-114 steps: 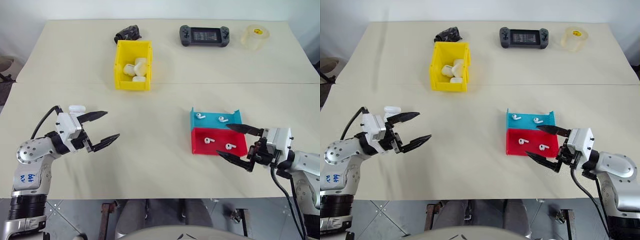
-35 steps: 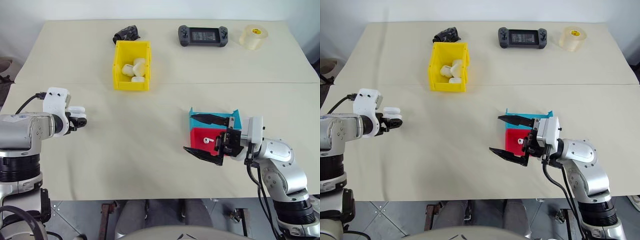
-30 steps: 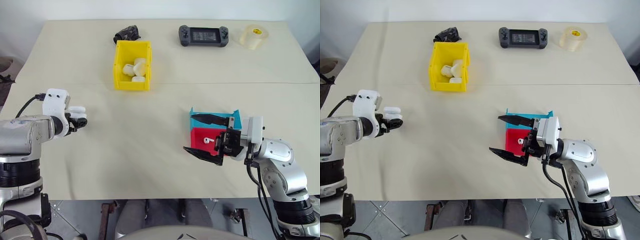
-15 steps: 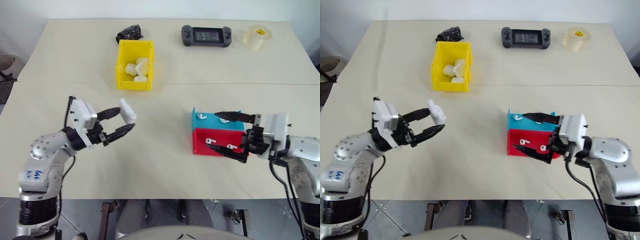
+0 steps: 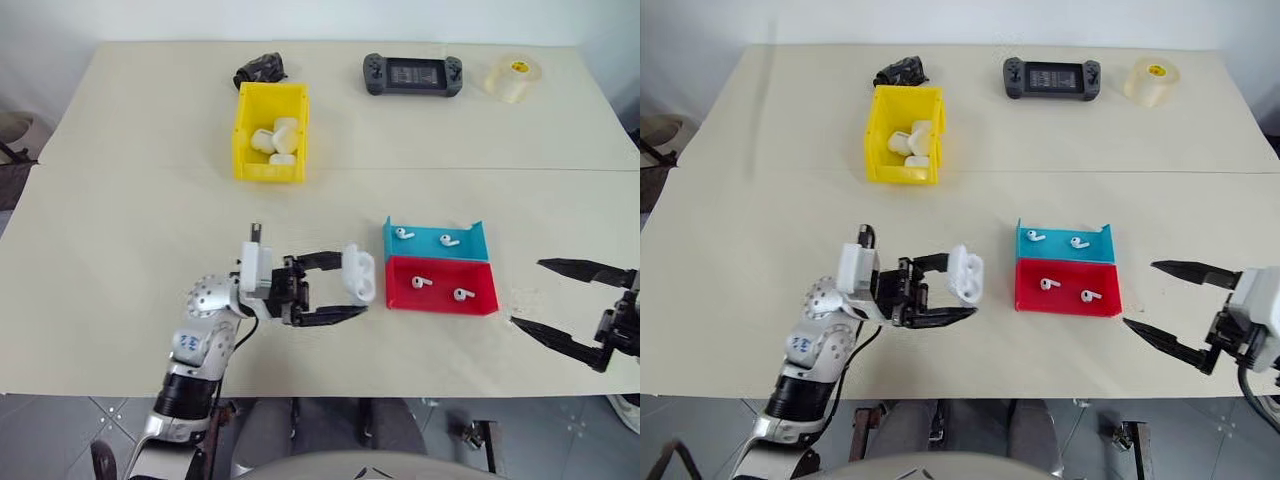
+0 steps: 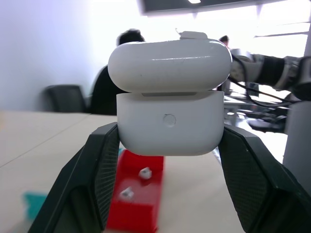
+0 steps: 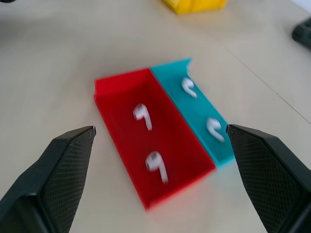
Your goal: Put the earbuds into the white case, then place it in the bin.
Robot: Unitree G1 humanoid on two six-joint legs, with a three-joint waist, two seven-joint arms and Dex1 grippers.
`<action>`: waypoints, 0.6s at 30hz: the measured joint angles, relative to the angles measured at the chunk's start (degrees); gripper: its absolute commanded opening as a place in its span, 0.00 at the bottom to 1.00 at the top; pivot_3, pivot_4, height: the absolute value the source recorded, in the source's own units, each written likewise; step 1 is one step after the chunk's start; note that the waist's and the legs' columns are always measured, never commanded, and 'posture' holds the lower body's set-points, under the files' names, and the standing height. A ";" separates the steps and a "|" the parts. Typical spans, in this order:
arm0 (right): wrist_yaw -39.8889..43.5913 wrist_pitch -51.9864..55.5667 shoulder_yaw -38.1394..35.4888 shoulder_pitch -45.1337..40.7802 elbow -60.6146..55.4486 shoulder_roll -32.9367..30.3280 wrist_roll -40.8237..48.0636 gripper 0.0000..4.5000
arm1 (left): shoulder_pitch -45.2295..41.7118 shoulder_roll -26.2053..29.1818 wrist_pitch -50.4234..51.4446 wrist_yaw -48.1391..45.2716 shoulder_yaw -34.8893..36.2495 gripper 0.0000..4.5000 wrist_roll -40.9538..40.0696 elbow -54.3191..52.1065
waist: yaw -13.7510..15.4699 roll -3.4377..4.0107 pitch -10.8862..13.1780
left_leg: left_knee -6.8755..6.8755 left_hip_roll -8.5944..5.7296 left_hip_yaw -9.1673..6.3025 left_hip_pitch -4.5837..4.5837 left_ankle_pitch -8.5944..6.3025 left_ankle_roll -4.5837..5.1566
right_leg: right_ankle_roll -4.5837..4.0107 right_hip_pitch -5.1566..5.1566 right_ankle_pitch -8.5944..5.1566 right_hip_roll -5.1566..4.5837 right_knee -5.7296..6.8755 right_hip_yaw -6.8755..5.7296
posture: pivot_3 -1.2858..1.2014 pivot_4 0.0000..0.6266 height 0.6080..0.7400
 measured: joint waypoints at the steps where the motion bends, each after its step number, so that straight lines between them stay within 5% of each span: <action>1: 0.29 -0.04 -0.94 1.36 0.28 0.00 -0.47 1.00 | -0.79 -1.12 -1.09 -0.65 -0.80 0.61 0.17 1.07 | 0.04 0.00 0.00 | 0.00 0.00 -0.03 0.00 0.00 0.01 | 0.00 0.01 0.00 -0.01 -0.03 -0.01 | 0.52 0.24 1.00; 9: -6.19 11.27 3.31 0.89 -4.93 -7.09 -6.57 1.00 | -2.67 -3.05 -7.90 -2.48 -3.67 0.61 3.01 6.16 | -0.12 0.17 -0.08 | 0.01 0.05 -0.45 0.10 0.00 0.00 | -0.01 0.00 0.01 -0.01 -0.12 0.04 | 0.52 0.24 1.00; 18: -10.35 25.43 21.40 -12.94 -8.33 -18.34 -8.28 1.00 | 0.09 -0.58 -7.01 0.26 -3.16 0.61 3.11 4.53 | 0.66 0.18 -0.08 | 0.07 0.06 -0.89 -0.19 0.01 0.02 | 0.06 0.03 0.04 -0.07 -0.26 -0.19 | 0.52 0.24 1.00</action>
